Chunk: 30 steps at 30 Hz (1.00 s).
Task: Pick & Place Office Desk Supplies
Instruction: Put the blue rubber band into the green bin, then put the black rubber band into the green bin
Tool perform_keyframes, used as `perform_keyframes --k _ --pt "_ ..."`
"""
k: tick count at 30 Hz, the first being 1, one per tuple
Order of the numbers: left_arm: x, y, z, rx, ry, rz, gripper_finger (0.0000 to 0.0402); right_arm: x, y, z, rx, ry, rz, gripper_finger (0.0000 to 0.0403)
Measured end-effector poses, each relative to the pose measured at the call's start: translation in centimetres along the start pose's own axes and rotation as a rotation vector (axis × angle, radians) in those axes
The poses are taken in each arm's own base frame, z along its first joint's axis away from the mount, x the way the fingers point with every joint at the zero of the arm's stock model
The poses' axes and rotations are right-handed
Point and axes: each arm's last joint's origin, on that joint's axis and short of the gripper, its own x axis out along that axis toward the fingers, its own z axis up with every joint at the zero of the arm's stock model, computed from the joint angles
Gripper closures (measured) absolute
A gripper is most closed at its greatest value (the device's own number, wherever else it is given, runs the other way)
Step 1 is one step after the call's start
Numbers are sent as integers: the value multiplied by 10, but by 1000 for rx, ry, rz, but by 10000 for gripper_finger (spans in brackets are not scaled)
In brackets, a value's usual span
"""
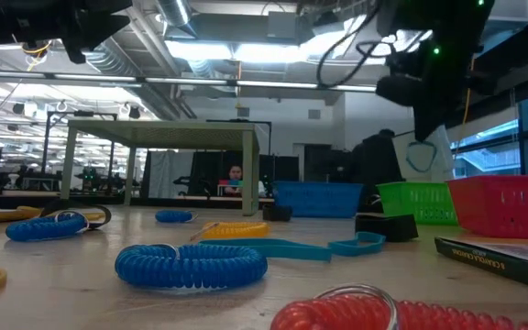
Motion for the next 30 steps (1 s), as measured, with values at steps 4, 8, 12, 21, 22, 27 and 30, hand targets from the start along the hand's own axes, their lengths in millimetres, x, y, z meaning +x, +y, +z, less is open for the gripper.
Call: perform_keyframes --k 4,8,12,21,22,27,30 --pt "0 0 0 -2 -3 0 211 16 -6 -4 11 28 -50 403" --pt "0 0 1 -3 -4 0 213 26 -10 -8 53 54 -80 400" --pt "0 0 1 -4 -5 -10 210 27 -10 -8 94 59 -79 374" --pt "0 0 0 -52 -4 -11 211 27 -9 -9 98 79 -59 274" --pt "0 0 0 -53 -5 -10 210 27 -8 -9 102 87 -51 264" --pt "0 0 0 -50 -1 -11 212 16 -1 0 125 78 19 234" --pt "0 0 0 -31 -1 -11 212 8 9 7 120 27 109 233"
